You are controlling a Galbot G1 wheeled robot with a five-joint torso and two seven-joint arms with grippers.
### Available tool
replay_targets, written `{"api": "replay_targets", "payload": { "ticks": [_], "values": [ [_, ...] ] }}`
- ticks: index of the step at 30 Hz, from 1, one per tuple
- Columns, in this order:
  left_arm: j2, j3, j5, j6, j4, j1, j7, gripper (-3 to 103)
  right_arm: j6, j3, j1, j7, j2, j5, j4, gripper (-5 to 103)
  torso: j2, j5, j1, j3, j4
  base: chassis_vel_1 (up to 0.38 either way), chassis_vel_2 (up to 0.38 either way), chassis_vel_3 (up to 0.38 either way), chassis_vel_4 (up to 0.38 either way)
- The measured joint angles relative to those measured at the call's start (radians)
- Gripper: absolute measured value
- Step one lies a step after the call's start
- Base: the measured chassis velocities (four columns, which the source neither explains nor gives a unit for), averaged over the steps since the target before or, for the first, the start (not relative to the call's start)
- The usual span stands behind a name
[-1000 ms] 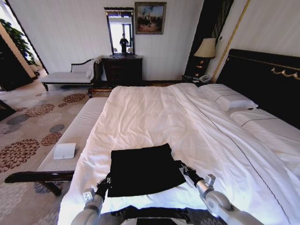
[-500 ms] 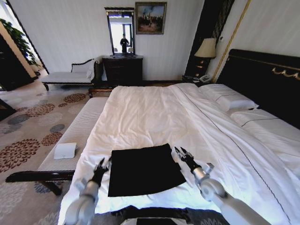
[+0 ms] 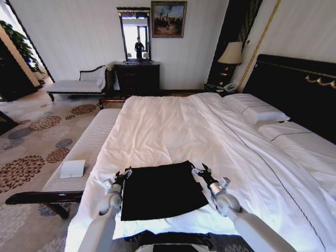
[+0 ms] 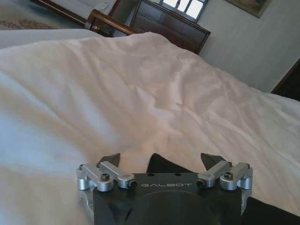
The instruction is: Fold the clothes on the bed.
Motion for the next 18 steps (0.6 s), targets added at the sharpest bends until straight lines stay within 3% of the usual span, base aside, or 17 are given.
{"api": "replay_targets", "payload": {
  "ticks": [1, 3, 6, 8, 9, 10, 11, 15, 18],
  "values": [
    [-0.003, 0.004, 0.000, -0.003, 0.007, -0.006, 0.005, 89, 0.000, 0.000, 0.002, -0.001, 0.001, 0.000, -0.005, 100, 0.000, 0.0001, 0.000, 0.000, 0.0000, 0.000, 0.000, 0.000, 0.000],
    [-0.005, 0.006, 0.000, -0.004, 0.009, -0.009, 0.006, 89, 0.000, 0.000, 0.003, -0.001, 0.001, 0.000, -0.007, 100, 0.000, 0.0000, 0.000, 0.000, 0.0001, 0.000, 0.000, 0.000, 0.000],
    [-0.014, 0.014, 0.000, -0.005, 0.017, -0.015, 0.009, 74, 0.000, -0.001, 0.009, -0.002, 0.004, 0.000, -0.020, 100, 0.000, 0.0000, 0.000, 0.000, 0.0001, 0.000, 0.000, 0.000, 0.000],
    [-0.015, 0.015, 0.000, -0.005, 0.018, -0.014, 0.009, 74, 0.000, -0.001, 0.010, -0.002, 0.005, 0.000, -0.021, 100, 0.000, 0.0000, 0.000, 0.000, 0.0001, 0.000, 0.000, 0.000, 0.000],
    [-0.018, 0.017, 0.002, -0.003, 0.022, -0.009, 0.009, 57, 0.000, -0.003, 0.013, -0.002, 0.008, -0.002, -0.027, 100, 0.000, 0.0000, 0.000, 0.000, 0.0002, 0.000, 0.000, 0.000, 0.000],
    [-0.018, 0.016, 0.002, -0.002, 0.025, -0.008, 0.009, 52, 0.000, -0.004, 0.015, -0.002, 0.009, -0.003, -0.031, 100, 0.000, 0.0000, 0.000, 0.000, 0.0002, 0.000, 0.000, 0.000, 0.000],
    [-0.018, 0.016, 0.002, -0.002, 0.025, -0.008, 0.009, 52, 0.000, -0.004, 0.015, -0.002, 0.009, -0.003, -0.031, 100, 0.000, 0.0000, 0.000, 0.000, 0.0002, 0.000, 0.000, 0.000, 0.000],
    [-0.015, 0.009, -0.006, -0.001, 0.028, -0.004, 0.009, 30, -0.001, -0.004, 0.018, -0.002, 0.009, -0.005, -0.035, 100, 0.000, 0.0000, 0.000, 0.000, 0.0001, 0.000, 0.000, 0.000, 0.000],
    [-0.014, 0.006, -0.013, -0.001, 0.026, -0.001, 0.009, 25, -0.001, -0.004, 0.019, -0.002, 0.009, -0.006, -0.037, 100, 0.000, -0.0002, 0.000, 0.000, 0.0002, 0.000, 0.000, 0.000, 0.000]
  ]
}}
